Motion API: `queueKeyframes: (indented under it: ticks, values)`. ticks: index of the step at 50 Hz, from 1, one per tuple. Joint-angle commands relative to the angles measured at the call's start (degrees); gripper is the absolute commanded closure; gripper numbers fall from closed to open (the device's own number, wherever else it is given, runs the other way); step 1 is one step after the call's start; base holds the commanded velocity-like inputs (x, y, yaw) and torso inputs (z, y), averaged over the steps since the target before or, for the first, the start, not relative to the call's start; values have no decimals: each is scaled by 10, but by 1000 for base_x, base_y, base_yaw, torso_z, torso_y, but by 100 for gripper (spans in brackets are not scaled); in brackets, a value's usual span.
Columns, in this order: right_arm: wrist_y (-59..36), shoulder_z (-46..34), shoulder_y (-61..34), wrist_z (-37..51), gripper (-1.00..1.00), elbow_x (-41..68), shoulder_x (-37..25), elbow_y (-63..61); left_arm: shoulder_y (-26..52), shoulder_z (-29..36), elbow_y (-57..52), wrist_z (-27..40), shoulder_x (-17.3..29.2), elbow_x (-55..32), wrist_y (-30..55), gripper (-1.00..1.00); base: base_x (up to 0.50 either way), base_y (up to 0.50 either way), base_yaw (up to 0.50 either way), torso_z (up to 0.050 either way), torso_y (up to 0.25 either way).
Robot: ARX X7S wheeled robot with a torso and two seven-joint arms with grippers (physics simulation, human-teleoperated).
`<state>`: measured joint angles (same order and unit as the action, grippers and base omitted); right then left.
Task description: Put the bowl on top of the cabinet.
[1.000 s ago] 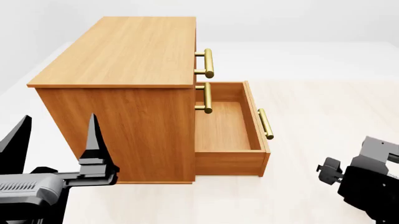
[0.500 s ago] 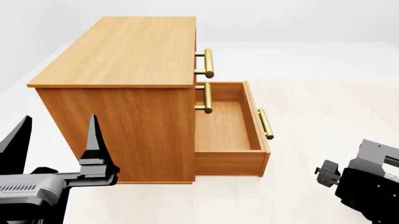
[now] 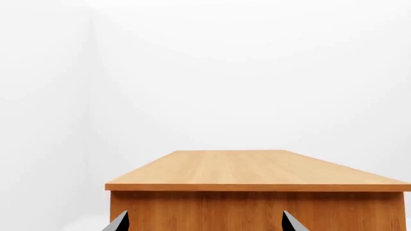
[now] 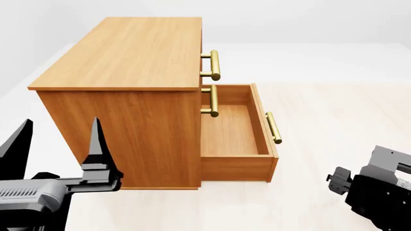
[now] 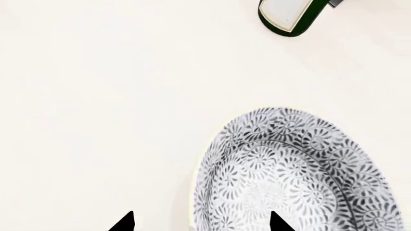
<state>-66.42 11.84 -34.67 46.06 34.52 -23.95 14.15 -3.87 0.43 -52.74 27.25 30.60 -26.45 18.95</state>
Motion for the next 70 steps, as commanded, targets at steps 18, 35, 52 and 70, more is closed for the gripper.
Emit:
queueKeyframes:
  ticks: [18, 35, 52, 70]
  values:
    - [2, -11, -4, 0, 100, 1, -2, -18, -2, 4, 3, 4, 3, 1, -7, -100, 0, 0, 0, 0, 0]
    - [-83, 6, -38, 32, 100, 44, -9, -139, 0, 6, 2, 7, 7, -1, -7, -100, 0, 0, 0, 0, 1]
    - [-165, -26, -126, 46, 100, 82, -9, -196, 1, 3, 2, 11, 10, -8, -8, -100, 0, 0, 0, 0, 0]
    - [-197, -139, -368, 36, 100, 87, 28, -112, 0, 3, 3, 13, 13, -12, -11, -100, 0, 0, 0, 0, 1]
